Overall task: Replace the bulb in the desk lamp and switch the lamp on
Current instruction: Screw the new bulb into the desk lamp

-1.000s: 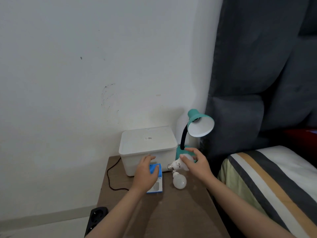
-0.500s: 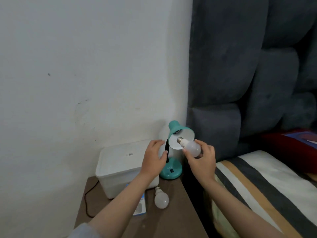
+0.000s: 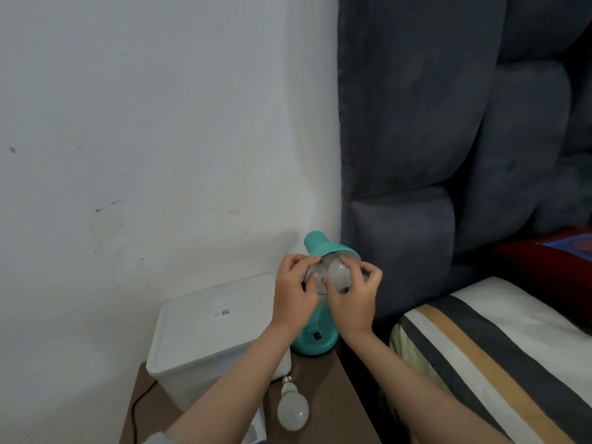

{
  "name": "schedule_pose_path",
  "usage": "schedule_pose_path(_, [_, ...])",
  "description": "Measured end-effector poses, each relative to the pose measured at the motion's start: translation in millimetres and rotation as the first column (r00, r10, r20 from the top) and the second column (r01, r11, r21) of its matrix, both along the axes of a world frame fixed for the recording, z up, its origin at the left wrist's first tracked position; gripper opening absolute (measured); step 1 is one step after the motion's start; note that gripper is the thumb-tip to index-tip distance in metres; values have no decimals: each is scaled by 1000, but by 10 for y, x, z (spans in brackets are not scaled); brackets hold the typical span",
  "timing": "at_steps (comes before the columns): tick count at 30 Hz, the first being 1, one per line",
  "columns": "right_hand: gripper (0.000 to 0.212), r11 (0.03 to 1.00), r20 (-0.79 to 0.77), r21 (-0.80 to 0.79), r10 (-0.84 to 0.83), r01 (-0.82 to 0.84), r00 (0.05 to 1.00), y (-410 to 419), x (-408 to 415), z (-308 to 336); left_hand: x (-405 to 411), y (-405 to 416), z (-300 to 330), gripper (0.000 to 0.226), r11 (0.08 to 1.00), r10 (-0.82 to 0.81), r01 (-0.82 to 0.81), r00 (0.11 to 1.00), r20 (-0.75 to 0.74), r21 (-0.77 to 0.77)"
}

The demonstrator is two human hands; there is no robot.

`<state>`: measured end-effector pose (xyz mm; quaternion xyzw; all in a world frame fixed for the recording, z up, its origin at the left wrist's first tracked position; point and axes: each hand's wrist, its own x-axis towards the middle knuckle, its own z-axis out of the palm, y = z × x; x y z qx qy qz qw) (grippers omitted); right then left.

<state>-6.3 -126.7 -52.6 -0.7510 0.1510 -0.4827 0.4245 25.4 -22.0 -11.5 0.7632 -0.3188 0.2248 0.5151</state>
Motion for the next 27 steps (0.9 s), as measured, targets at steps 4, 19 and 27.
schedule_pose_path(4, [49, 1000, 46, -16, 23, -22, 999, 56, 83, -58, 51, -16, -11, 37, 999, 27, -26, 999, 36, -32])
schedule_pose_path(19, [48, 992, 9, 118, 40, -40, 999, 96, 48, -97, 33, 0, -4, 36, 1000, 29, -29, 999, 28, -4])
schedule_pose_path(27, [53, 956, 9, 287, 68, -68, 998, 91, 17, -32, 39, 0, 8, 34, 999, 33, -35, 998, 50, 27])
